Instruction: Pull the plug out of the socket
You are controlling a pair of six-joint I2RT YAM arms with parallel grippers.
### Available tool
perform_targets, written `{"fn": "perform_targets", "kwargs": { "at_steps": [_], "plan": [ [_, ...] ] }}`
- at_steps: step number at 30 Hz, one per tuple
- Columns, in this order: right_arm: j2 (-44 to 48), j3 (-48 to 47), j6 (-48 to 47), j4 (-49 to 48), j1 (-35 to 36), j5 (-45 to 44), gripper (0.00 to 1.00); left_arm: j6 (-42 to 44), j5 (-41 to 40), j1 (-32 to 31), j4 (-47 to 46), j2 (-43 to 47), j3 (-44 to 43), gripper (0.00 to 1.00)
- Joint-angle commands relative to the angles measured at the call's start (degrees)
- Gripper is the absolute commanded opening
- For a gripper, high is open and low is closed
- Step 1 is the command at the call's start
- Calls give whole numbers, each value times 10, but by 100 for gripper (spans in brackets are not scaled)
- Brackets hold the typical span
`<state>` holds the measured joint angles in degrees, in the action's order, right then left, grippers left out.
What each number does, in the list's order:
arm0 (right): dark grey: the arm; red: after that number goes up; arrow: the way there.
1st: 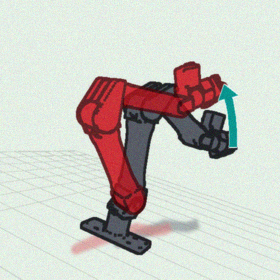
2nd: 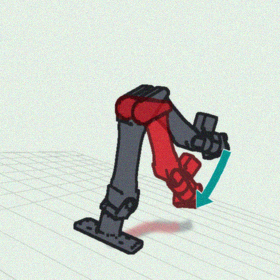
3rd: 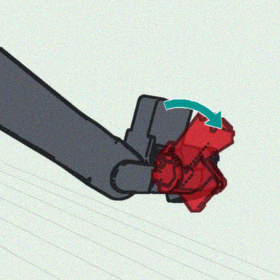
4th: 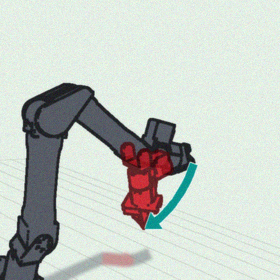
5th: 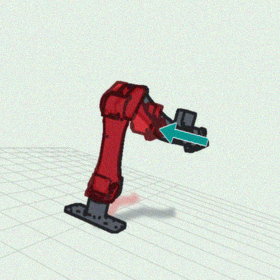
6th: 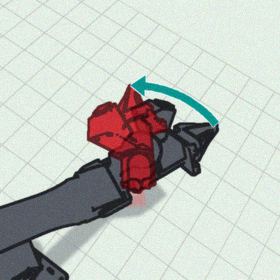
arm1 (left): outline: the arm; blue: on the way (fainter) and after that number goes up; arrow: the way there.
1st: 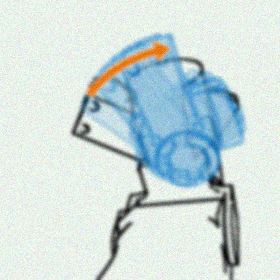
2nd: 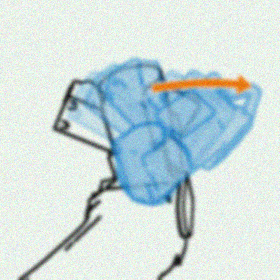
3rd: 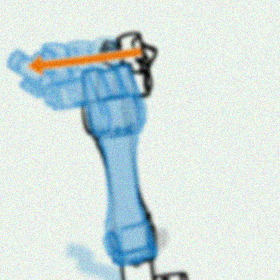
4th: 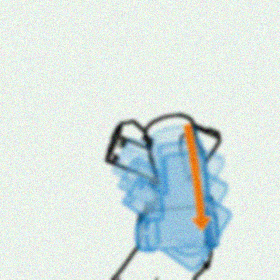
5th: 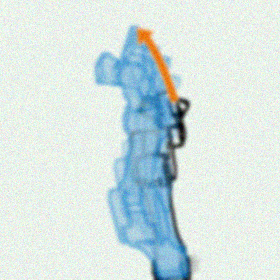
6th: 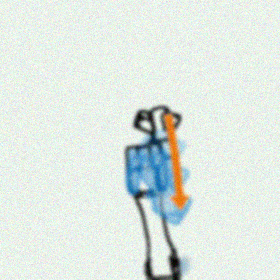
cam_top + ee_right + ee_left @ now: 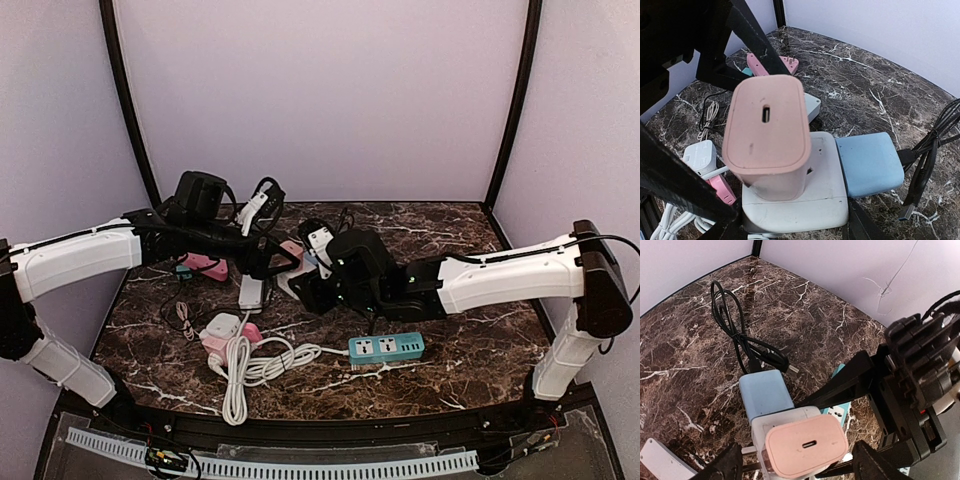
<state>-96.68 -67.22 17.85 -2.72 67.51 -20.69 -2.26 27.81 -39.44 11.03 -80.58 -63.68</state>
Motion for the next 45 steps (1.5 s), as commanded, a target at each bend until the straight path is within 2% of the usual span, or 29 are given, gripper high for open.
{"fn": "perform_targets", "kwargs": {
  "at_steps": [1,7,12,18,25,28,34,38,41,45],
  "plan": [
    [5,-25,-5,-35,8,-9,0,7,-5,-4,18,0,0,72],
    [4,-26,-4,-33,10,-16,0,8,-11,-6,21,-2,0,70],
    [2,-28,-3,-28,10,-19,0,11,-17,-9,23,-4,-1,60],
    [-1,-34,-3,-20,11,-23,0,19,-29,-10,33,-5,-6,55],
    [-9,-42,-3,-11,11,-26,0,19,-37,-11,36,-2,-6,44],
    [-13,-46,-2,-7,11,-26,0,19,-37,-12,36,-4,-6,46],
    [-18,-51,-1,-3,11,-24,0,19,-39,-12,37,-2,-7,63],
    [-19,-51,2,-1,11,-23,0,19,-33,-12,36,-1,-7,69],
    [-19,-51,3,0,11,-23,0,19,-22,-12,33,-1,-5,67],
    [-18,-51,4,2,11,-22,0,19,-21,-12,31,0,-4,54]
  ]
}}
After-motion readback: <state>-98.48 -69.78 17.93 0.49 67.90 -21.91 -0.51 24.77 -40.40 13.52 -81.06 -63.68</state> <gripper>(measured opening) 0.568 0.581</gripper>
